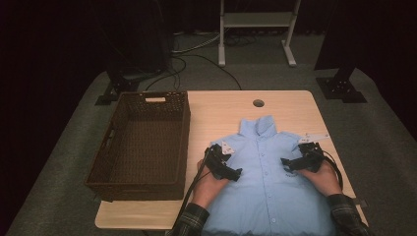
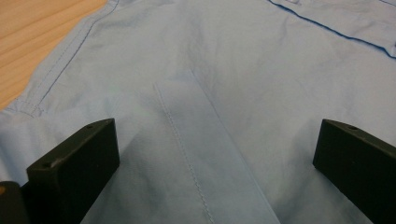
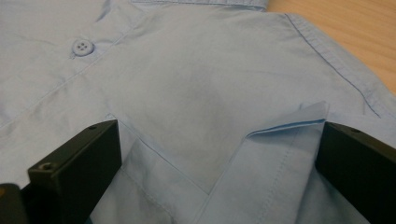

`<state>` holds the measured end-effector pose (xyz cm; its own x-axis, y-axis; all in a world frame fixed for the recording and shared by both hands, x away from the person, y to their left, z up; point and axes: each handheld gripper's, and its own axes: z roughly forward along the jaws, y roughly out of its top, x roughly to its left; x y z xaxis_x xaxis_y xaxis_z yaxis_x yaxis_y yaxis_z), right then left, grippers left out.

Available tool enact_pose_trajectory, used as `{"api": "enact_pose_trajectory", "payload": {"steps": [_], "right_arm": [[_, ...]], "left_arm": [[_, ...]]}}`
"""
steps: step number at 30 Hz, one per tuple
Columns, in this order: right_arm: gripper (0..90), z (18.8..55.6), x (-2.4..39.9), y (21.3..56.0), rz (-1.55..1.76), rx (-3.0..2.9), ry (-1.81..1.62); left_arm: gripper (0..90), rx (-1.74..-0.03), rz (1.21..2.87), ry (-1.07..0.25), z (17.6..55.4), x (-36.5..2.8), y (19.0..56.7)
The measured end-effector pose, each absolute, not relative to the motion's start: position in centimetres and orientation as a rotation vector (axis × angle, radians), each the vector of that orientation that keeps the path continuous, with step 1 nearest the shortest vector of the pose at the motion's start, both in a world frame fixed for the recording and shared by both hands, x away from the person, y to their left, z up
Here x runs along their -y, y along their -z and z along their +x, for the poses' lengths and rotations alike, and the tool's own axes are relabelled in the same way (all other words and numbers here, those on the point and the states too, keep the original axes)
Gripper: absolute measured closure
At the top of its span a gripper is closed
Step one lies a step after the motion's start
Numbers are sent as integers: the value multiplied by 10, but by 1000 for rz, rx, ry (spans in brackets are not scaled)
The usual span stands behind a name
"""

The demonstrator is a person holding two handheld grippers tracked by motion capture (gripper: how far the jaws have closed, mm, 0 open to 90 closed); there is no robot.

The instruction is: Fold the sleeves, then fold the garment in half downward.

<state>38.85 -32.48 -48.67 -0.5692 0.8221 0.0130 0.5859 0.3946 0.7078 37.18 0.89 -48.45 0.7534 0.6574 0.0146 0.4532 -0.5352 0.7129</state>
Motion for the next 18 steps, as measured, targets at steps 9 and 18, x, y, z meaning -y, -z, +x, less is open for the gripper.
{"api": "enact_pose_trajectory", "payload": {"steps": [9, 18], "right_arm": [[0, 377, 323, 487, 1220, -2319, -972], [0, 364, 320, 487, 1209, -2328, -974]], "left_arm": [[0, -828, 2229, -366, 359, -11, 485], [0, -834, 2227, -368, 343, -14, 485]]}}
